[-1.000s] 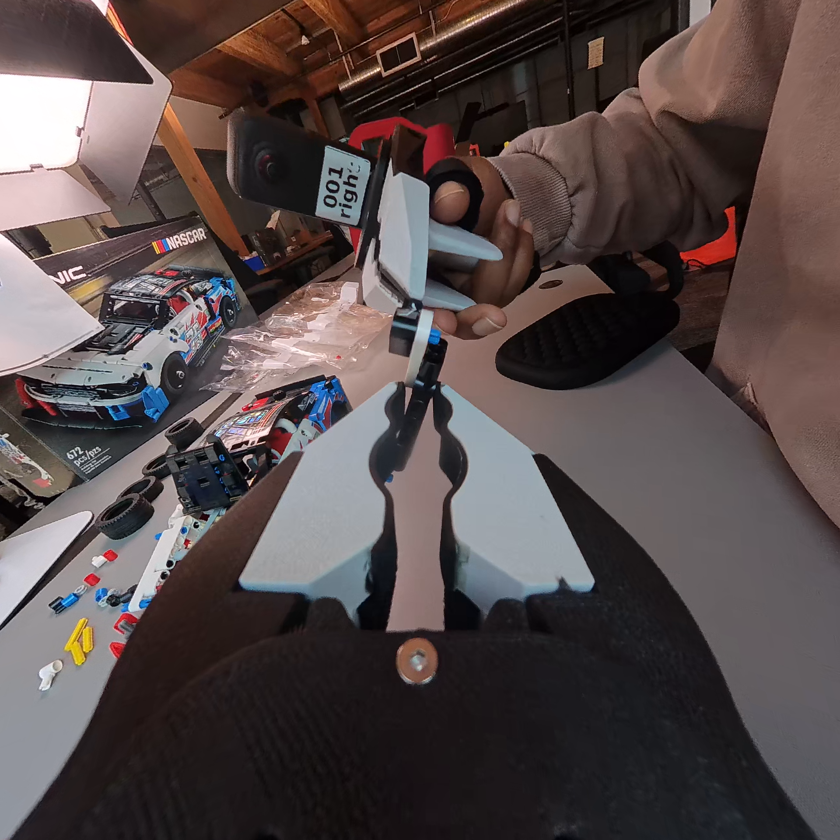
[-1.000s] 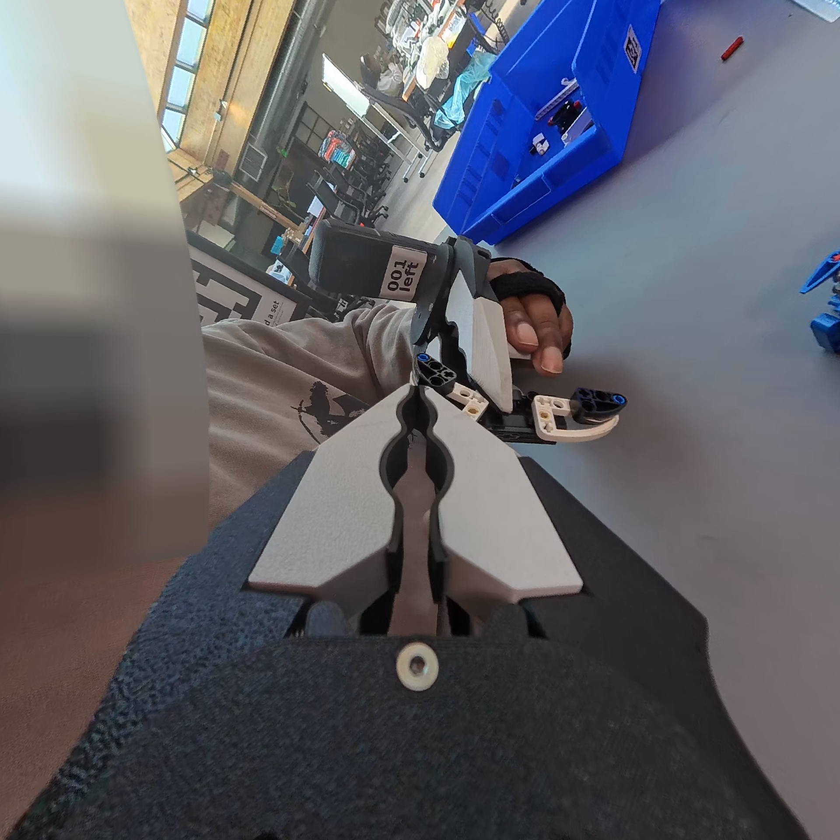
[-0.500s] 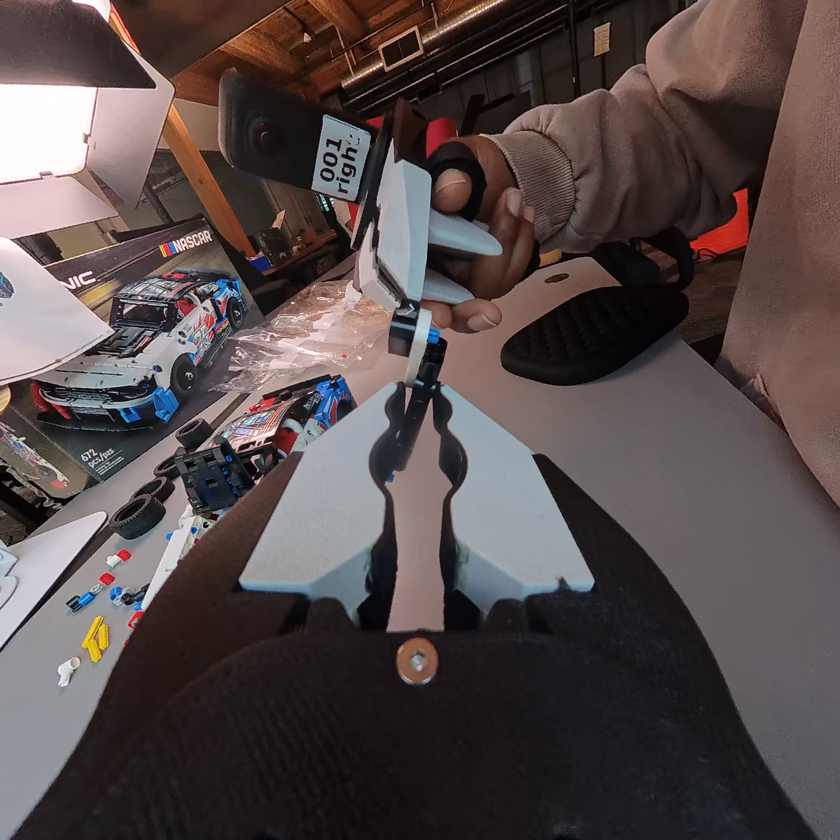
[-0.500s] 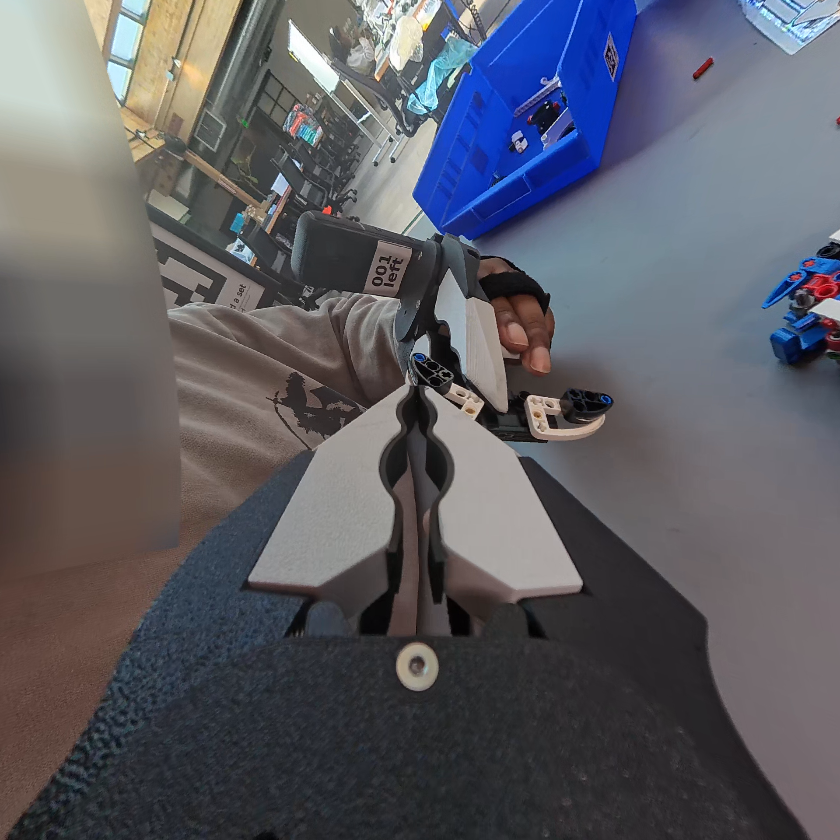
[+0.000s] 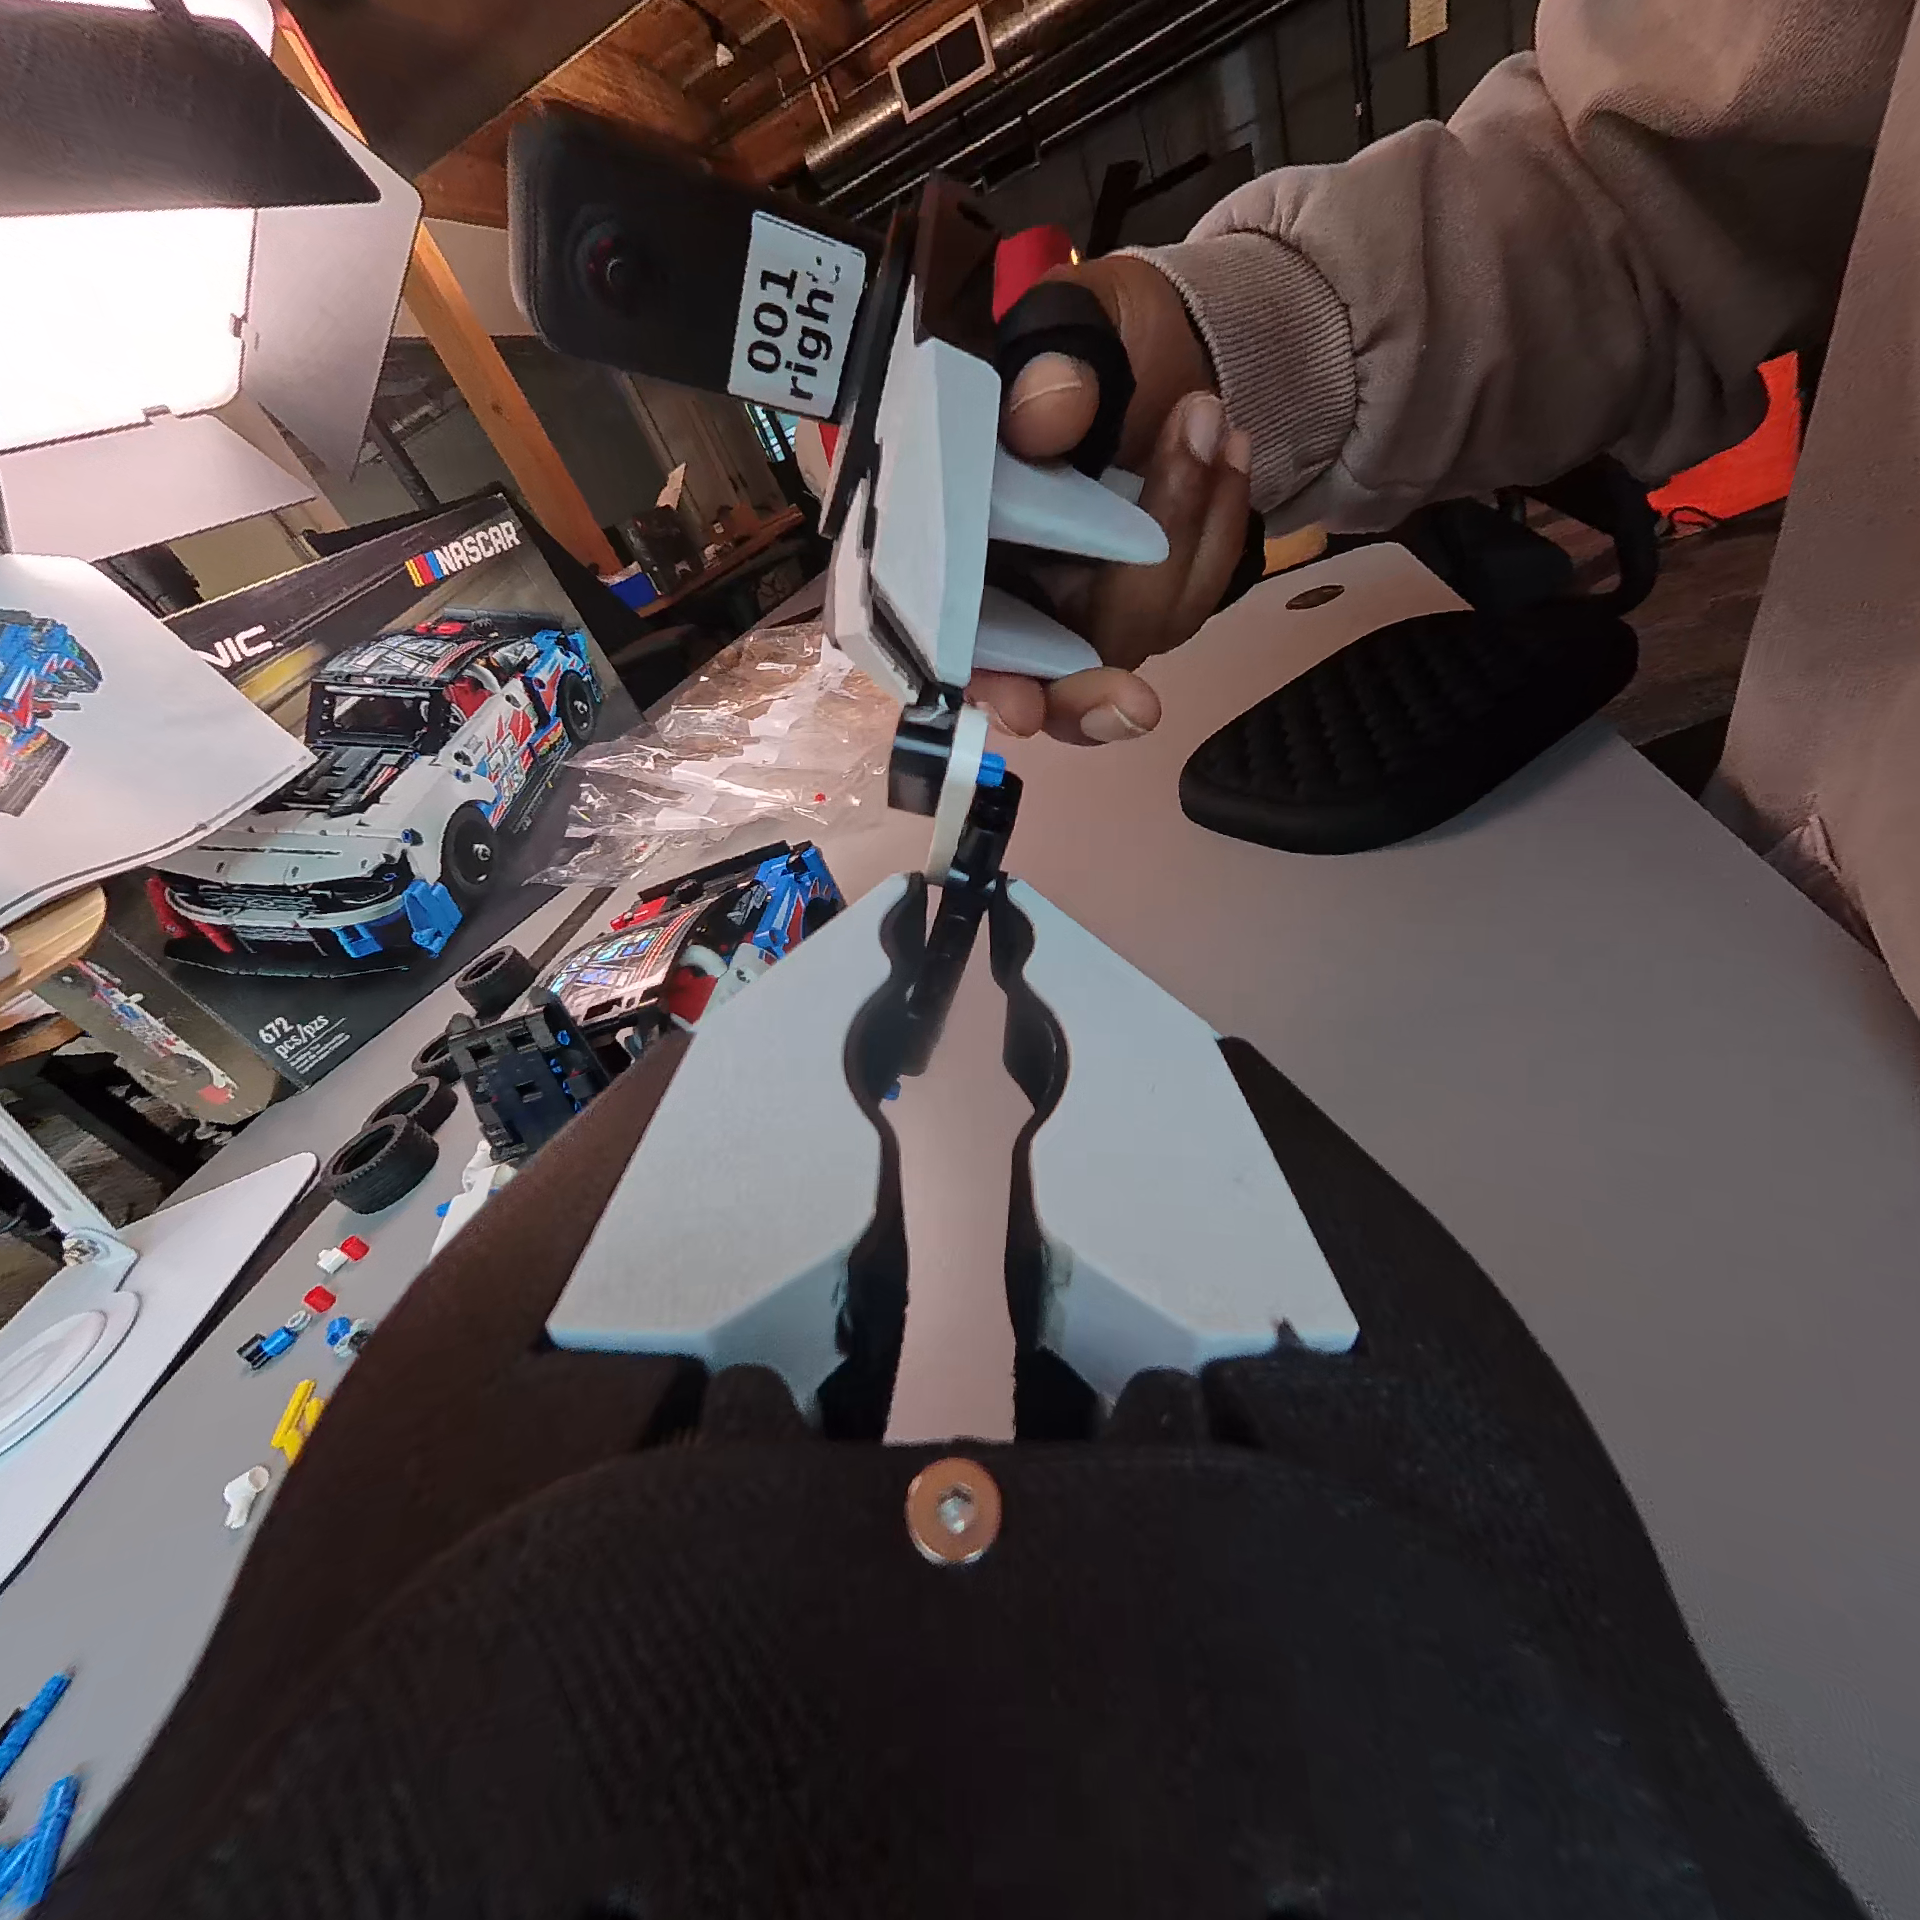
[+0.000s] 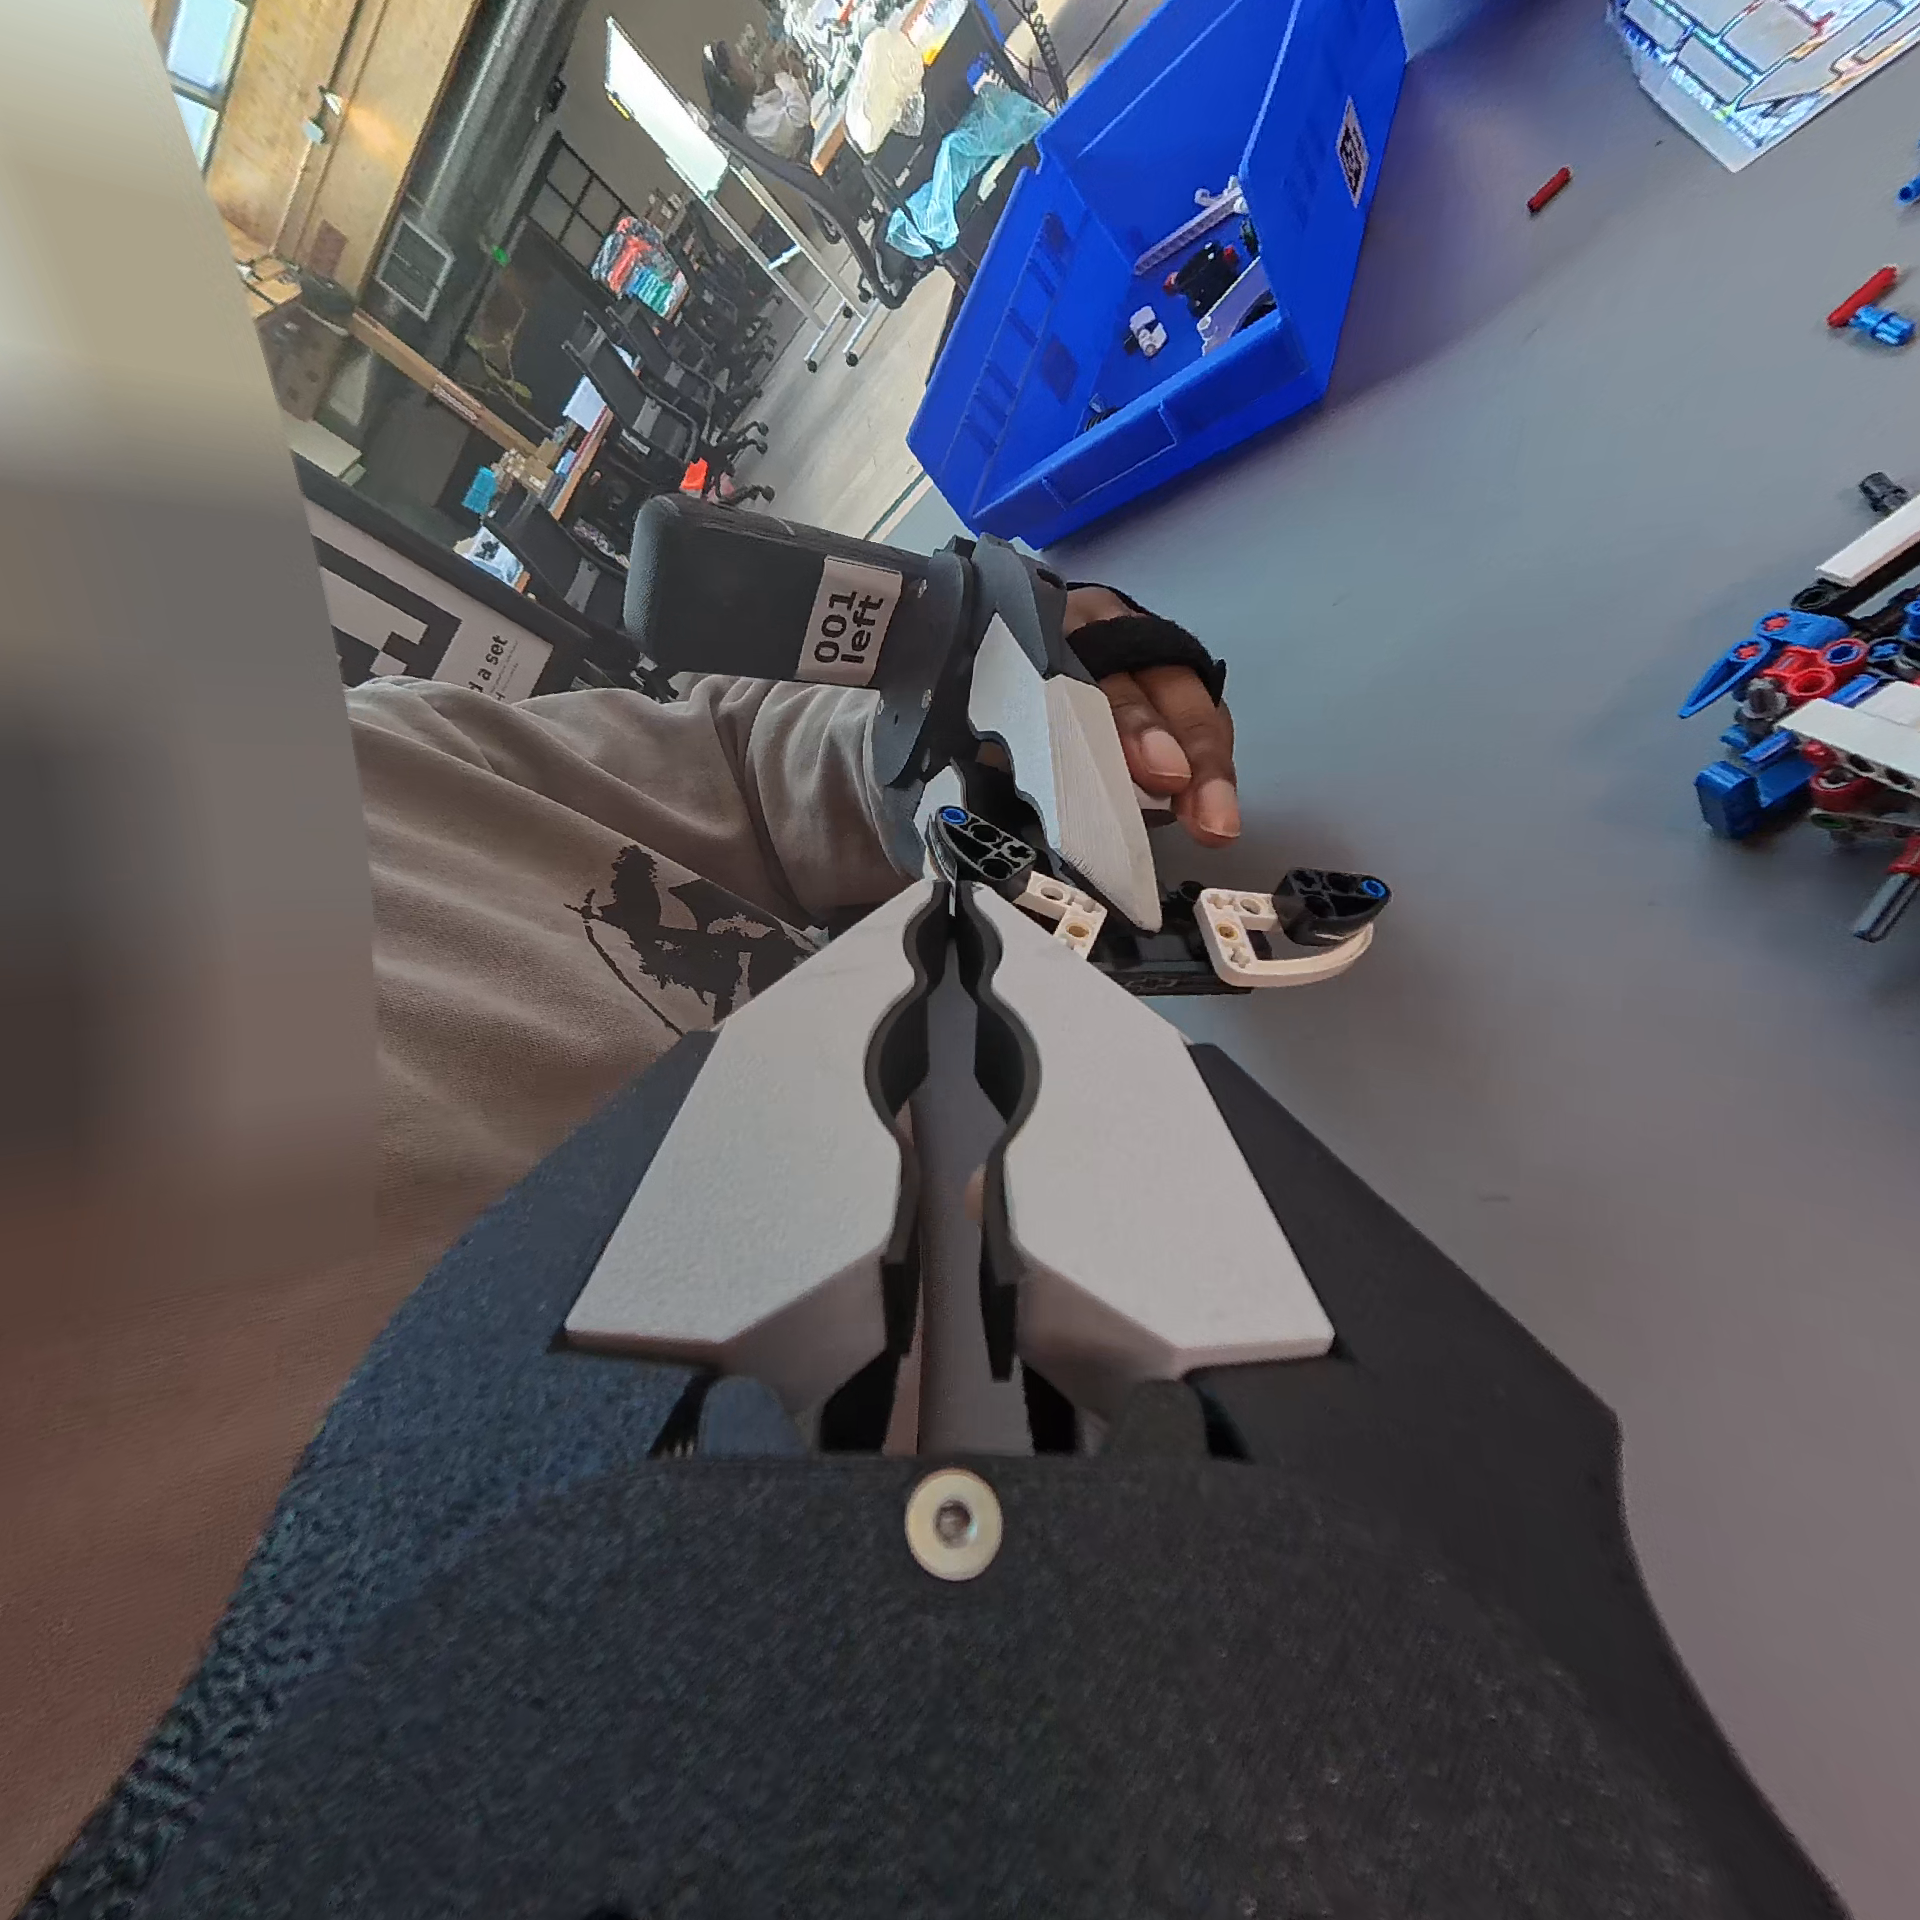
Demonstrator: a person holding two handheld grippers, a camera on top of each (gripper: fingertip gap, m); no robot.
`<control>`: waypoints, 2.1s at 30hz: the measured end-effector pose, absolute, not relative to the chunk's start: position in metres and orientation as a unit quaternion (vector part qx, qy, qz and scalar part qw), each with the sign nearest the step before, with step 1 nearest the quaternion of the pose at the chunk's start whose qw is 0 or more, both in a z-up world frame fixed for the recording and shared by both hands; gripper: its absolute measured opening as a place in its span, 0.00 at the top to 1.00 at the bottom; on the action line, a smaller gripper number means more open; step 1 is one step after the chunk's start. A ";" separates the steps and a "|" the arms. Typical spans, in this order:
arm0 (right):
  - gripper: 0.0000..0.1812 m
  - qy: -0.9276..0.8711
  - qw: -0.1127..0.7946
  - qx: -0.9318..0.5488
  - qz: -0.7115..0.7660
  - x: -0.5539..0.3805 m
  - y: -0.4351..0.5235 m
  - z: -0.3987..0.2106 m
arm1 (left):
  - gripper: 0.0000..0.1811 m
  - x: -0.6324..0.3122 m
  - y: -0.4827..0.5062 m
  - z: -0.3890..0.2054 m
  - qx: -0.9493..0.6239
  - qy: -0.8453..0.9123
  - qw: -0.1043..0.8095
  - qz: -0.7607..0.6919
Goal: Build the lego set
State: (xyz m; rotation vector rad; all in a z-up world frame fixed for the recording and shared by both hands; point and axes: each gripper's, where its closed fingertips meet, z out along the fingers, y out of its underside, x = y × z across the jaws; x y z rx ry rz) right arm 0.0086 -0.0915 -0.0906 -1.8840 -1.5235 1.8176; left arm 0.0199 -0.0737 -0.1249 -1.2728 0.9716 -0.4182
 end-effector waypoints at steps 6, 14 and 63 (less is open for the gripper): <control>1.00 -0.518 0.087 -0.627 0.575 0.008 -0.088 -0.093 | 0.95 0.017 -0.069 -0.127 -0.567 0.436 0.683 -0.145; 1.00 -0.541 0.133 -0.640 0.529 0.006 -0.082 -0.099 | 0.95 0.013 -0.063 -0.131 -0.571 0.443 0.684 -0.102; 0.90 -0.685 0.083 -0.418 0.591 0.040 -0.139 -0.090 | 0.95 0.063 -0.127 -0.114 -0.464 0.541 0.675 -0.190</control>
